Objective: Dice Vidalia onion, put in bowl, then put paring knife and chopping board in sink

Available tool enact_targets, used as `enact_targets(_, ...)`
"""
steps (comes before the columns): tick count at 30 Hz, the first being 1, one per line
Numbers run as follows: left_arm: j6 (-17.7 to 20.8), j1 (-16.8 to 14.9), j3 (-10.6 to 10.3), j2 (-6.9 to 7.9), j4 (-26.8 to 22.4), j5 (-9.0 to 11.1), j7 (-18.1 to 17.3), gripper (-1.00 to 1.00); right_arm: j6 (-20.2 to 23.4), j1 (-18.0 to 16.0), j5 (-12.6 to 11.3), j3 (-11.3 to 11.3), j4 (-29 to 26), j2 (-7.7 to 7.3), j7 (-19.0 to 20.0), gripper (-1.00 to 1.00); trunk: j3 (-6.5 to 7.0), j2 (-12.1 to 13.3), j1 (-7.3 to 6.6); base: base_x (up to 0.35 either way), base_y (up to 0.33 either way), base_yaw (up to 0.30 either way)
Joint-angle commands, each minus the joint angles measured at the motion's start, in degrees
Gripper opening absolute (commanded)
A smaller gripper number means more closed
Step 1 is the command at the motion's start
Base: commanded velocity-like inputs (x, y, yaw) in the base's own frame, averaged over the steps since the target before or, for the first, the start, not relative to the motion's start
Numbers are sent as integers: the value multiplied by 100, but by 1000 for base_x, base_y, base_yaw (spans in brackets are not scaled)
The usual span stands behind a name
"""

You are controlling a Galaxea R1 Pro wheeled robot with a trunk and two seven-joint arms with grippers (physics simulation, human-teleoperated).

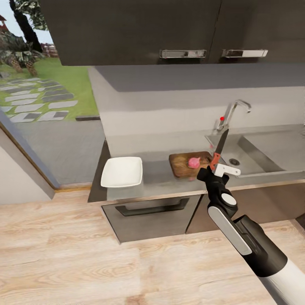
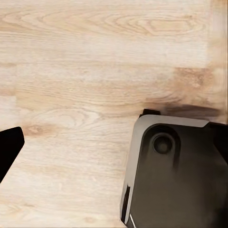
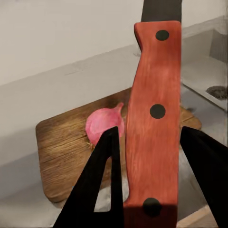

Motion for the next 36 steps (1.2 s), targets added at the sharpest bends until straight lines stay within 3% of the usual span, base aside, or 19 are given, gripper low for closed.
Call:
enact_targets(1, -10, 5, -21, 5, -10, 30, 35, 100, 41, -7, -13, 11, -10, -6, -41, -100, -10, -11, 4, 0, -305, 10)
enact_targets(17, -10, 0, -21, 5, 31, 30, 35, 100, 106, -6, 4, 17, -4, -17, -46, -100, -10, -11, 4, 0, -287, 156)
enact_targets(19, -10, -1, -21, 5, 58, 30, 35, 100, 587, -8, 386, 26, -3, -9, -51, -100, -10, -11, 4, 0, -46, 8)
enact_targets(22, -10, -1, -21, 5, 70, 30, 35, 100, 1269, -6, 1219, 28, -3, 66, -86, -100, -10, -11, 4, 0, -16, 3)
enact_targets(24, -10, -1, -21, 5, 73, 30, 35, 100, 1550, -4, 1698, 23, -3, 226, -196, -100, -10, -11, 4, 0, -5, 1)
enact_targets(26, -10, -1, -21, 5, 75, 30, 35, 100, 1779, -4, 2004, 25, 0, 386, -362, -100, -10, -11, 4, 0, -2, 0)
enact_targets(30, -10, -1, -21, 5, 76, 30, 35, 100, 2252, -1, 2233, 240, 7, 510, -589, -100, -10, -11, 4, 0, 0, 0)
enact_targets(36, -10, -1, -21, 5, 75, 30, 35, 100, 2645, -1, 2287, 1066, 48, 529, -913, -100, -10, -11, 4, 0, 0, 0)
